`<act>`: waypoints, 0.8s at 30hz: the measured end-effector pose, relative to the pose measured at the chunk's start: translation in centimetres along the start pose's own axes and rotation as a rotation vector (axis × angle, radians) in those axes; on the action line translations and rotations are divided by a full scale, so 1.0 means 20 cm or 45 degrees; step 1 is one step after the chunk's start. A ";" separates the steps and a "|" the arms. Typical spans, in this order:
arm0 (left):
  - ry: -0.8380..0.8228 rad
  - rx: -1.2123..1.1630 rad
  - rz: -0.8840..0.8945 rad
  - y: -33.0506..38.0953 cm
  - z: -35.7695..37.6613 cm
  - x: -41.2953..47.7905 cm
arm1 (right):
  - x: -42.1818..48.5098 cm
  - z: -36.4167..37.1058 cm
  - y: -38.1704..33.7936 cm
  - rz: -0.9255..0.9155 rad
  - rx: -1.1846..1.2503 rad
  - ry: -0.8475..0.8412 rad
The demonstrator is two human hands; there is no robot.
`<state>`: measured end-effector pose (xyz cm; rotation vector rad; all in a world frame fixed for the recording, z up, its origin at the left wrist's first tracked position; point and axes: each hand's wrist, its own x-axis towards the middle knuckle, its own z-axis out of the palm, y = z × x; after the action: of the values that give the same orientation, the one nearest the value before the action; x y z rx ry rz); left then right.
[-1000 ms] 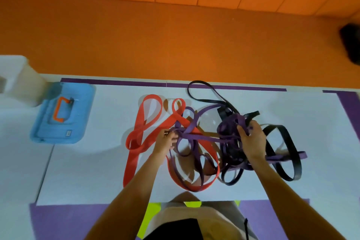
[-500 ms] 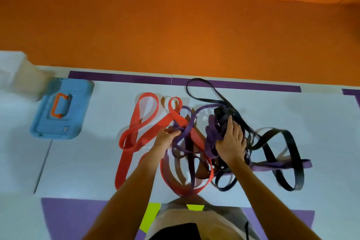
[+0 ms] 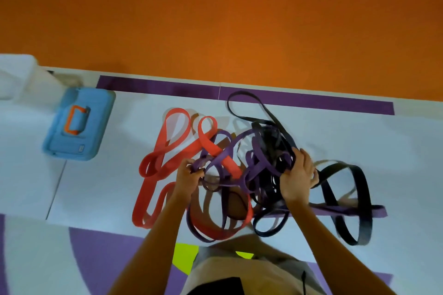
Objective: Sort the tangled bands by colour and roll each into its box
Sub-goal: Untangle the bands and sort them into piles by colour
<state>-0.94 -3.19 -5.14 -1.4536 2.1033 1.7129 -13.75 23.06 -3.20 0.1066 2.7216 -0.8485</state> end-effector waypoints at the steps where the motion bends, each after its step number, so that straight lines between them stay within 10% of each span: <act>1: -0.023 0.082 0.051 -0.01 0.00 0.00 | -0.02 0.00 -0.02 -0.067 0.029 0.091; 4: -0.121 0.202 0.134 -0.02 0.02 -0.03 | -0.08 0.04 -0.13 -0.573 0.090 0.071; 8: -0.242 0.073 0.150 0.00 0.04 -0.05 | -0.20 0.20 -0.27 -0.933 -0.041 -0.701; 18: -0.430 -0.480 0.110 -0.01 0.02 -0.12 | -0.26 0.38 -0.26 -0.344 -0.335 -0.732; 24: -0.618 -0.189 0.030 -0.09 -0.01 -0.17 | -0.35 0.43 -0.30 -0.354 -0.651 -0.848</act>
<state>2.38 -1.16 -4.41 -0.9103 1.7721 2.0136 -5.91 13.30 -4.55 -0.5661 2.2336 -0.1611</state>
